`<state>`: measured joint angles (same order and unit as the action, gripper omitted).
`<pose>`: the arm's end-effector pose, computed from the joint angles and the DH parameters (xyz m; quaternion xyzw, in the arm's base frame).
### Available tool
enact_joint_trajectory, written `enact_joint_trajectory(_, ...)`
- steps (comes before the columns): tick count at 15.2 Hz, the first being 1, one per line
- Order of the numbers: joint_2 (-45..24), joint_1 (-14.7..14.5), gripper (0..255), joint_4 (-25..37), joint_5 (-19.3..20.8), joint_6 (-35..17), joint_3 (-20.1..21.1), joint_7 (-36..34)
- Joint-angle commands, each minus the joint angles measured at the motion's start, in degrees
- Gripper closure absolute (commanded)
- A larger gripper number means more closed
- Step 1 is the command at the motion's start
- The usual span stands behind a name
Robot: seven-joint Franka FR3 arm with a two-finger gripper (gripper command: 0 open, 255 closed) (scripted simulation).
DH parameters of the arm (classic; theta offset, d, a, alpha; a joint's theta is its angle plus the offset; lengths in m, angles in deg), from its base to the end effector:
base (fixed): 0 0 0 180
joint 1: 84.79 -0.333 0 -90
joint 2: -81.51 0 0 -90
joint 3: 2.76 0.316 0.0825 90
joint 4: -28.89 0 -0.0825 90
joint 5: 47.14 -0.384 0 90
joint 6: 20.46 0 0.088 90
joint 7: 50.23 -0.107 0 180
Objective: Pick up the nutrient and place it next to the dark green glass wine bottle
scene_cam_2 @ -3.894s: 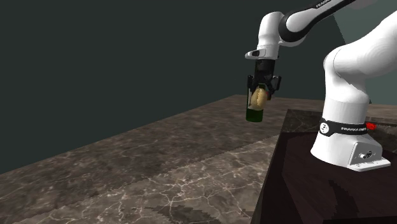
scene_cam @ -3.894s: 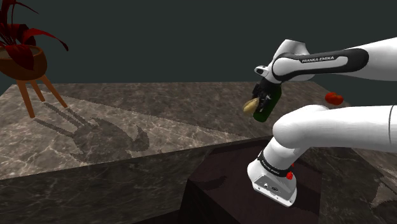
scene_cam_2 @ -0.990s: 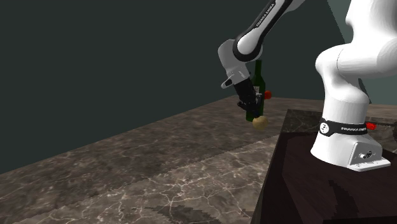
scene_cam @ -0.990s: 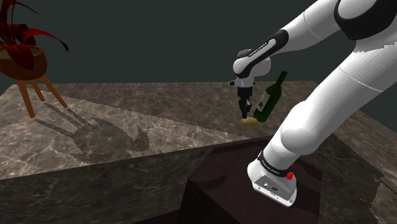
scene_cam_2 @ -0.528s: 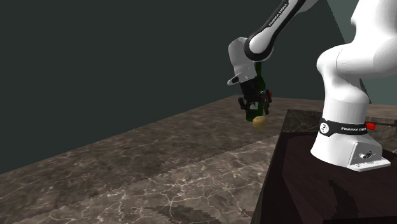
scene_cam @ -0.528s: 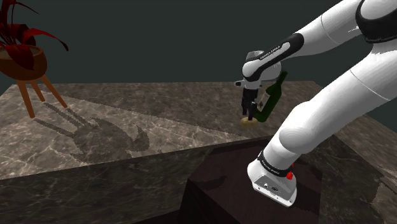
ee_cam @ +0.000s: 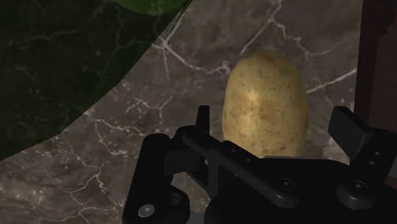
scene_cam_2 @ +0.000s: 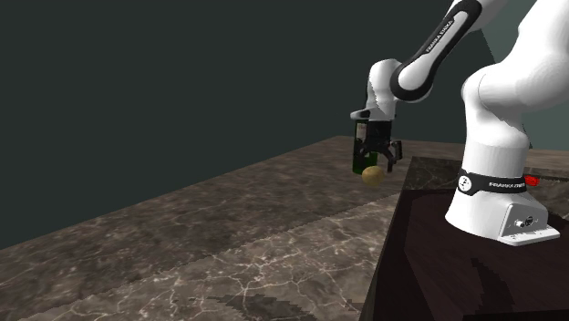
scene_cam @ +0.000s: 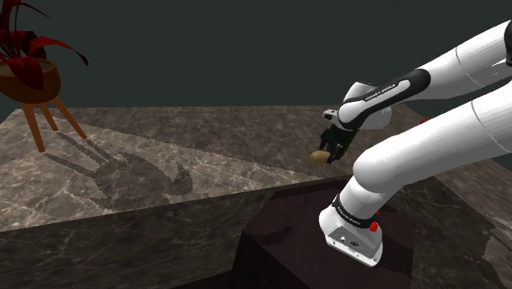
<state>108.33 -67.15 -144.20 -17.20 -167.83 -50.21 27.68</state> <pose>0.1735 -0.2359 0.2397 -0.9298 -0.3656 -0.0295 0.0309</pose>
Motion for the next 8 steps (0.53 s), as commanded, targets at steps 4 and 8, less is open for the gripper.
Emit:
enact_joint_trajectory(4, -5.5, -2.7, 0, -0.6, -1.0, -6.3, -2.8, 1.2)
enact_joint_trajectory(8, -5.5, -2.7, 0, -0.6, -1.0, -6.3, -2.8, 1.2)
